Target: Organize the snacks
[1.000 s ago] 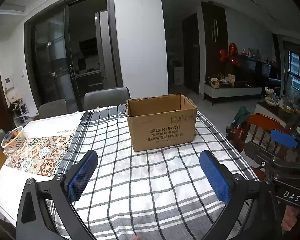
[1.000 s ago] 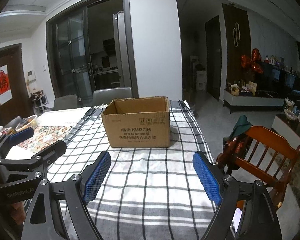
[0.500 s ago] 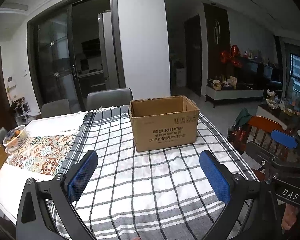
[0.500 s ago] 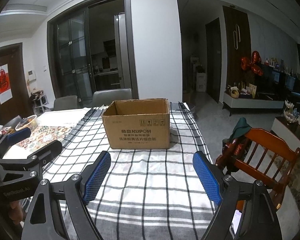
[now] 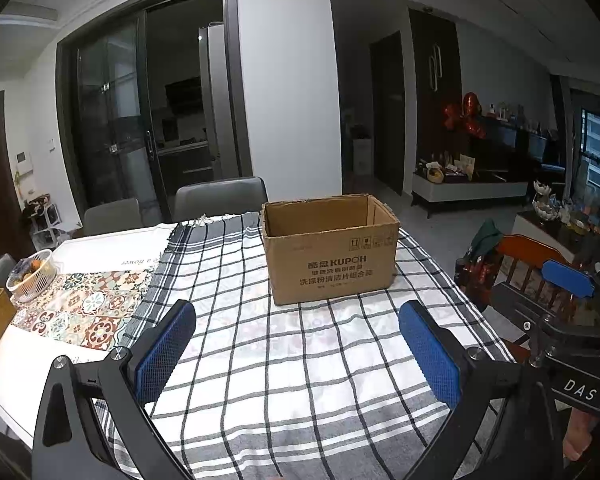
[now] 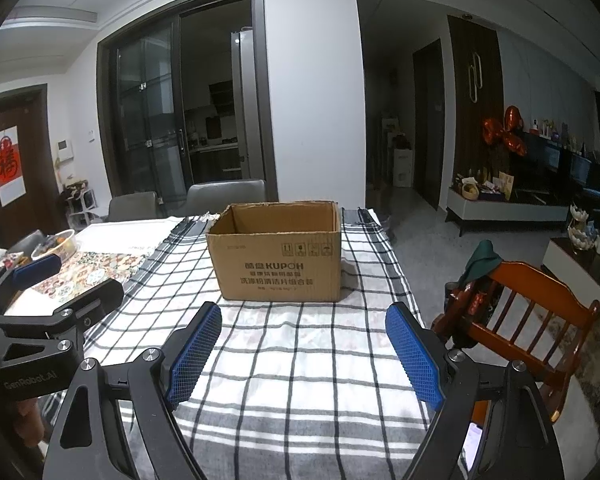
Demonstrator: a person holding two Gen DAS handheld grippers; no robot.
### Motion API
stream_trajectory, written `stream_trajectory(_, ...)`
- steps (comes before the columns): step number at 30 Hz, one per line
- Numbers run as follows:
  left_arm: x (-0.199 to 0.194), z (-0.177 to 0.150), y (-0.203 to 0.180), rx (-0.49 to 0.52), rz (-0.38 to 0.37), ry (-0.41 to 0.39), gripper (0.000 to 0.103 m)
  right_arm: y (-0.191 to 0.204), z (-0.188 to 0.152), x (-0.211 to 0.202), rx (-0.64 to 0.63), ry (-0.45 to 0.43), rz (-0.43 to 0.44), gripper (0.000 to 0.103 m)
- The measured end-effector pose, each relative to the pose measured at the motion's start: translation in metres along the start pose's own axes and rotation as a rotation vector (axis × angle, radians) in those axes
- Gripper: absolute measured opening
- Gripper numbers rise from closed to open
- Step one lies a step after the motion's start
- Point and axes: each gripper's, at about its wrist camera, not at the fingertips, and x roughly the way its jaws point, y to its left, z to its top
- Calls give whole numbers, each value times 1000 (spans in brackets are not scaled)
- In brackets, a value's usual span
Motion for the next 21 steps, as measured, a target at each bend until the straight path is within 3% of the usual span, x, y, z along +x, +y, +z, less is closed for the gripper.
stream_trajectory(21,-2,-1,3,-13,10,2,103,2,0,0,-5,1,-1,85)
